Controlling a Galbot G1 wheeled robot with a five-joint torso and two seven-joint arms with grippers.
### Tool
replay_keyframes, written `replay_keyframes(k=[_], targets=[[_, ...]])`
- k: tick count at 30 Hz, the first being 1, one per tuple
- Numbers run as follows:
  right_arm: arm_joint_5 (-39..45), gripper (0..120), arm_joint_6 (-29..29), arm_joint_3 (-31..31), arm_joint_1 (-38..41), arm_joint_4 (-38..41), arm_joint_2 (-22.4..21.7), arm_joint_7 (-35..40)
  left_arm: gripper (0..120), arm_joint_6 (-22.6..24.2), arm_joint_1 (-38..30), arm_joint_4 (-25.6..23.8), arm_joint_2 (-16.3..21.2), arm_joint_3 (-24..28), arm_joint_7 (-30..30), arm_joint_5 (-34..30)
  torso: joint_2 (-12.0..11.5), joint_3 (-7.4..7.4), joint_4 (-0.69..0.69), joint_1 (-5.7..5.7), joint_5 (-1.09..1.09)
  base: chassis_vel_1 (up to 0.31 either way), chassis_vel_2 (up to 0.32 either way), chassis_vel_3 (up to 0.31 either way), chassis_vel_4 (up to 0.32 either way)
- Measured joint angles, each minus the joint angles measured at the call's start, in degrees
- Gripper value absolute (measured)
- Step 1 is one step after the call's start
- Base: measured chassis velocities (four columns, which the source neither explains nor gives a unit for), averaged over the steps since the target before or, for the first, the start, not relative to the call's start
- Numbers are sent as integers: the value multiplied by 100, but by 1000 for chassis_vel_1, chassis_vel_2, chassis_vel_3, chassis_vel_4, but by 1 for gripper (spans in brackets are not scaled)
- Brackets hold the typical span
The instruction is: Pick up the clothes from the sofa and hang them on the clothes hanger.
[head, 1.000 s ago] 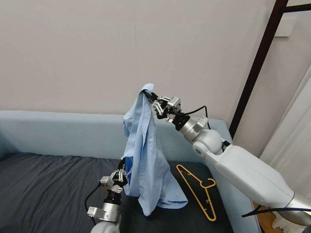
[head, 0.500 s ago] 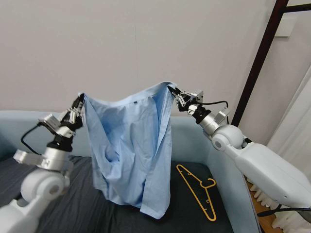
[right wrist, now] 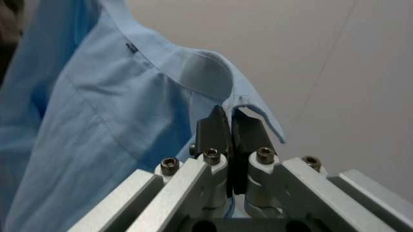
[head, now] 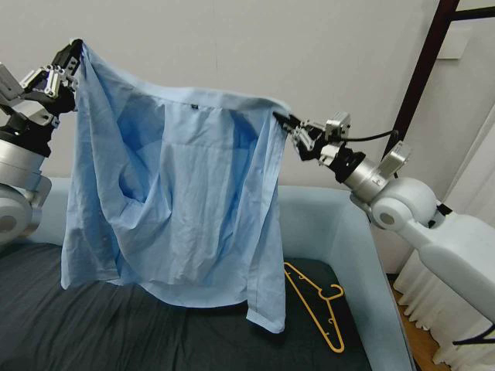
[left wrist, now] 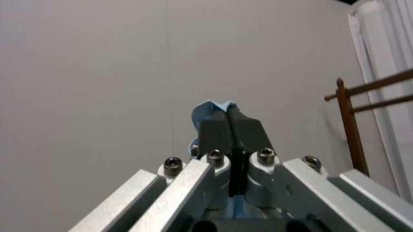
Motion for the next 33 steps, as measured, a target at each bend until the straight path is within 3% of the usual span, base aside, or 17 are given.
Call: replay_keyframes(k=[1,4,7,13,18,24,26,27,30,33], targets=[[0,0,0,0,0,0,0,0,0,0,0,0,0,0,0,0,0,0,0,0,0,0,0,0,0],[-468,0,-536,240,-867,119,-100,60,0,213,662,-173,-498,8,-105,666,-1,2,-2,0,3,0,0,0,0],[-588,0,-625,427,-1361,151,-93,100,0,413,1045,-279,-772,7,-230,995,-1,1,-3,1,5,0,0,0,0],[-504,0,-211,649,-1770,195,67,166,0,926,1923,-440,-1308,9,-453,1664,-1,1,1,0,3,0,0,0,0],[-368,0,4,633,-1702,171,252,846,0,1175,2553,-611,-1584,-44,-229,1953,-1,1,1,0,2,0,0,0,0],[-318,0,90,557,-1560,-19,434,1547,0,839,2642,-599,-1818,-108,654,1454,-1,1,1,0,3,0,0,0,0],[-405,0,155,566,-1500,-202,513,1726,0,457,2430,-524,-1979,-167,1799,571,-1,1,-1,0,3,0,0,0,0],[-405,0,155,566,-1500,-202,513,1726,0,457,2430,-524,-1979,-167,1799,571,-1,1,-1,0,3,0,0,0,0],[-471,0,176,631,-1451,-340,556,1928,0,407,2220,-406,-1999,-192,2729,-240,-1,1,-3,0,4,0,0,0,0],[-444,0,216,672,-1366,-444,619,2015,0,412,2200,-254,-1956,-173,3215,-363,-1,1,-2,0,3,0,0,0,0]])
